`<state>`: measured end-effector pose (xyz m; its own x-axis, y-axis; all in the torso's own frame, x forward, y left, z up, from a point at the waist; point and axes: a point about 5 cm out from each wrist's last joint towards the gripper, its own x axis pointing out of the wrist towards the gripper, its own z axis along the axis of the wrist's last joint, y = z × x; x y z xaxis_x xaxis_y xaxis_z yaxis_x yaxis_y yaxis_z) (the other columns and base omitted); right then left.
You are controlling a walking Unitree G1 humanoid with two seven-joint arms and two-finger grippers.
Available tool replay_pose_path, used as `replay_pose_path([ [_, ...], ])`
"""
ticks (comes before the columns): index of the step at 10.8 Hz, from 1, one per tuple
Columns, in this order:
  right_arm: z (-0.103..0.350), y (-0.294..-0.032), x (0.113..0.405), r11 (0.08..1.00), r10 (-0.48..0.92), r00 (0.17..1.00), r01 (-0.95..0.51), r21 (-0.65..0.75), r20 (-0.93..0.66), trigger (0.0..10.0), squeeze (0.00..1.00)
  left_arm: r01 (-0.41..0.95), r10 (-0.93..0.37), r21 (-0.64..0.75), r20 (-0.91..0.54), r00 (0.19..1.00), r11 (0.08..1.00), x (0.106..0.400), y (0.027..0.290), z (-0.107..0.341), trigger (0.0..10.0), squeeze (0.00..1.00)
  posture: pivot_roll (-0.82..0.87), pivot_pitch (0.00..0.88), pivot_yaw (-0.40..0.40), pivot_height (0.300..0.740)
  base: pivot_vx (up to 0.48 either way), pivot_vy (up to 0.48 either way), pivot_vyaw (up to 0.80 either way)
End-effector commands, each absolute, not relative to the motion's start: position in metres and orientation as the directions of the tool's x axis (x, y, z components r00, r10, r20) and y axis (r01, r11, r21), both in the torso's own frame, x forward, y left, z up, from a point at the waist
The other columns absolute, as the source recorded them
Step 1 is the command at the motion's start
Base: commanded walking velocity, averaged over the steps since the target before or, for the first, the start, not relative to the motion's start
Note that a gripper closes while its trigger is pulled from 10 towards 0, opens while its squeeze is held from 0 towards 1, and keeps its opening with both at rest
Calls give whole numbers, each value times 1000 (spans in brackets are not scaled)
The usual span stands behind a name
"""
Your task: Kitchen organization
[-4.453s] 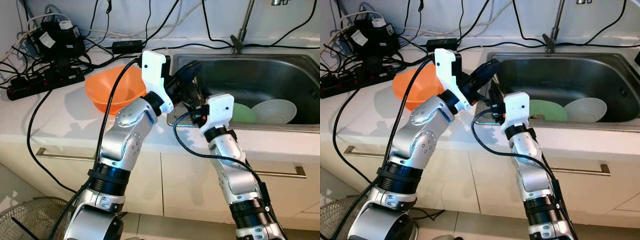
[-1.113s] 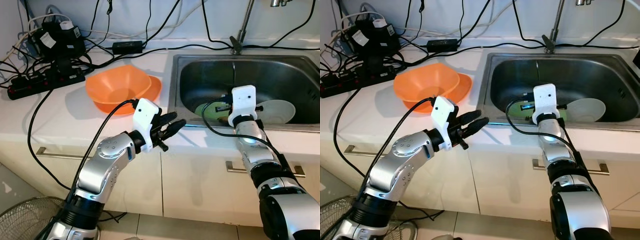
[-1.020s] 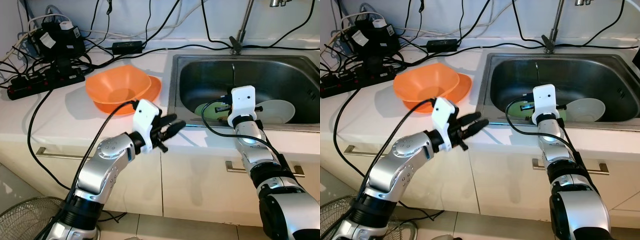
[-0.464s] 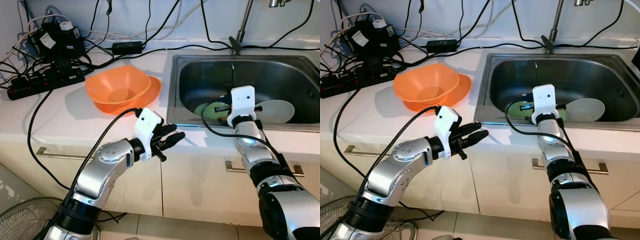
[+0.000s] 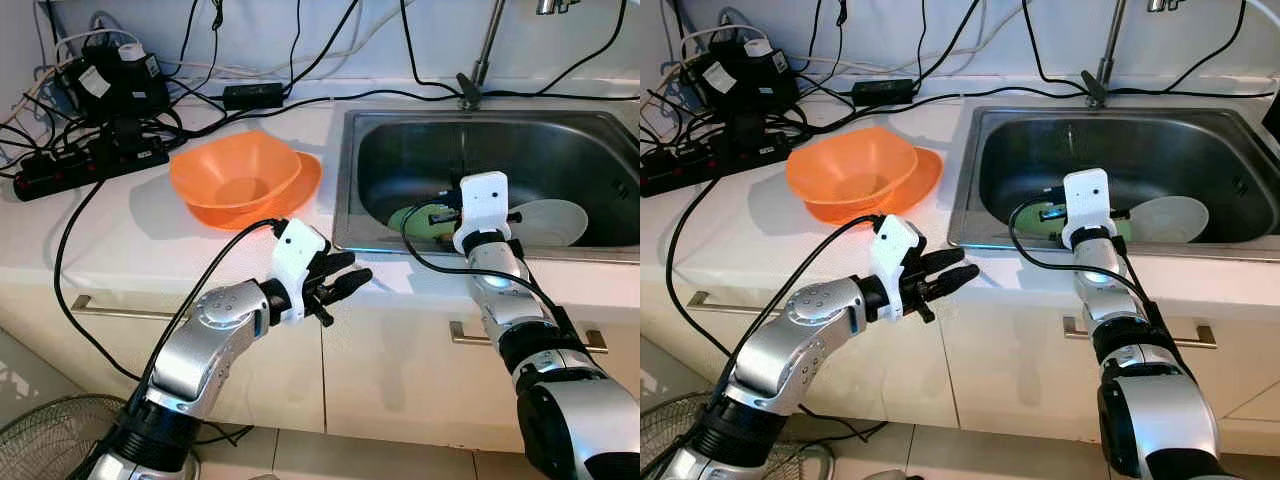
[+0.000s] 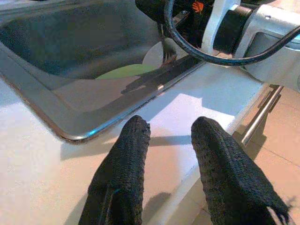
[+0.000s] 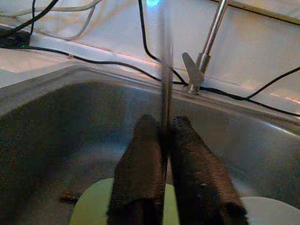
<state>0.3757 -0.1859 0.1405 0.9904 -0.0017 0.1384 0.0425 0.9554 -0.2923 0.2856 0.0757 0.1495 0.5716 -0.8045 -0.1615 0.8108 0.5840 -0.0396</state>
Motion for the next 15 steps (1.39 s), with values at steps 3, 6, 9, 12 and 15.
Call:
replay_pose_path([
  [3,139,-180,376,953,19,991,23,-303,133,10000,0,822,-813,-33,-170,556,569,282,74,149,10000,0,67,0,61,740,0,0,0],
  [6,145,-179,378,953,21,986,30,-303,165,10000,0,822,-813,-30,-170,557,569,283,74,150,10000,0,66,0,63,740,0,0,0],
  [9,194,-169,379,979,50,918,32,-201,392,10000,0,794,-788,-9,-127,602,608,290,71,154,10000,0,43,0,64,740,0,0,0],
  [12,217,-156,362,983,113,866,-25,-183,488,10000,0,773,-770,1,-89,632,635,297,68,159,10000,0,20,0,62,740,0,0,0],
  [15,201,-152,331,984,126,889,-56,-169,439,10000,0,679,-678,33,-25,734,734,307,76,162,10000,0,10,0,52,740,0,0,0],
])
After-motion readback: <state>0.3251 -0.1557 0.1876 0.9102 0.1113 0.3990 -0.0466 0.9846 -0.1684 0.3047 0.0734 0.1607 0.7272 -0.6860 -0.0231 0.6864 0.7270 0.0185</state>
